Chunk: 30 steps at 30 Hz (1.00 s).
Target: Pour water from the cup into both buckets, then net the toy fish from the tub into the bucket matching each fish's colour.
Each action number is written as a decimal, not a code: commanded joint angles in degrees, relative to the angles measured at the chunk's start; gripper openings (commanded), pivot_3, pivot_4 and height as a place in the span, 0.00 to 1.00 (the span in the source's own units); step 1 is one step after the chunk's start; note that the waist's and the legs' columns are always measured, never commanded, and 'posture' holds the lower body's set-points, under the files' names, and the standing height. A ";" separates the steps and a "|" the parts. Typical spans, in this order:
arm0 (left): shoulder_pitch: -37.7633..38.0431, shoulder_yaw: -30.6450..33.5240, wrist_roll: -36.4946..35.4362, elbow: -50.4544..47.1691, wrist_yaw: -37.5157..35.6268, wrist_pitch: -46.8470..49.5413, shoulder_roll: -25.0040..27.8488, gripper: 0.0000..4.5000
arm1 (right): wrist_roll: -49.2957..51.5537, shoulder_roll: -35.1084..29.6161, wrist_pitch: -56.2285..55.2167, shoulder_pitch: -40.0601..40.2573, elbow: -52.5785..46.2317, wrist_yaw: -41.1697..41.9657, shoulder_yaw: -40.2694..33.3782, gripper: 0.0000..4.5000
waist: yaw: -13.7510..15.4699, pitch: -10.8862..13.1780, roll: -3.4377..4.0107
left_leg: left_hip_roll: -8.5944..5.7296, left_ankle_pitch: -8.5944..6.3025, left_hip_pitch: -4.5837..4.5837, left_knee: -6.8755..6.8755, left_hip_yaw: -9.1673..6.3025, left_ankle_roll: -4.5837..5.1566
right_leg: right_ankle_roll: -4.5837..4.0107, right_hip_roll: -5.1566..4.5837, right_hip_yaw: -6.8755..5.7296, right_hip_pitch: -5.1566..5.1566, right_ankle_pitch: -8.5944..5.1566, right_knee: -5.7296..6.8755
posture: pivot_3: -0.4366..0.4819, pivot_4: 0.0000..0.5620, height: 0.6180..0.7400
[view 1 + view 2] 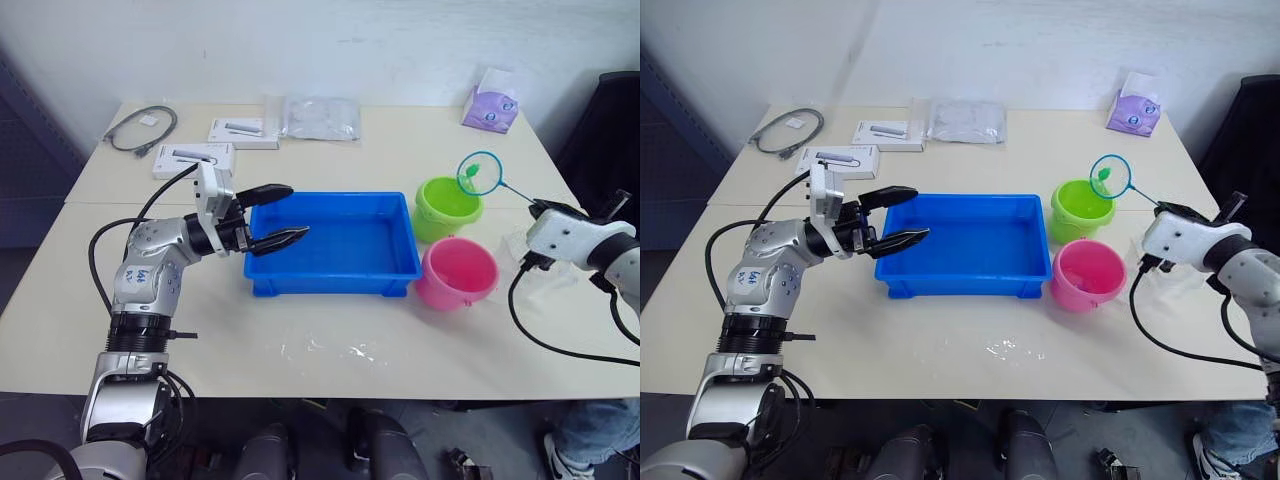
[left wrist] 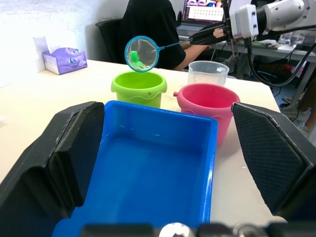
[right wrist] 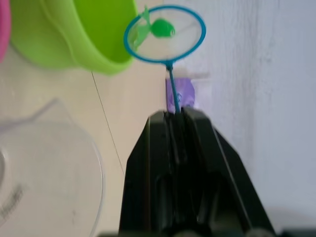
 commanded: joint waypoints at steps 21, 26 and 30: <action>-1.62 -1.45 0.82 3.67 -1.07 -5.95 -2.66 0.98 | -18.07 -6.72 -11.62 -3.02 2.90 -20.27 5.10 0.00 | -0.01 0.00 0.01 | 0.01 0.06 0.01 0.00 0.00 -0.06 | 0.00 0.07 0.03 0.02 0.00 0.00 | 0.48 0.27 1.00; -1.52 -1.49 0.97 3.89 -1.38 -6.37 -2.73 0.98 | -15.67 -7.08 -12.97 -4.02 4.45 -16.87 6.21 0.00 | -0.11 0.00 0.01 | 0.02 0.06 0.02 0.00 0.01 -0.07 | 0.00 0.09 0.03 0.02 0.00 0.01 | 0.48 0.27 1.00; -1.56 -1.21 1.04 4.09 -1.38 -6.64 -2.75 0.98 | -16.06 -7.07 -13.85 -4.44 4.92 -17.33 6.13 0.00 | -0.07 0.00 0.01 | 0.03 0.07 0.02 -0.01 0.00 -0.08 | 0.00 0.09 0.03 0.02 0.00 0.01 | 0.48 0.27 1.00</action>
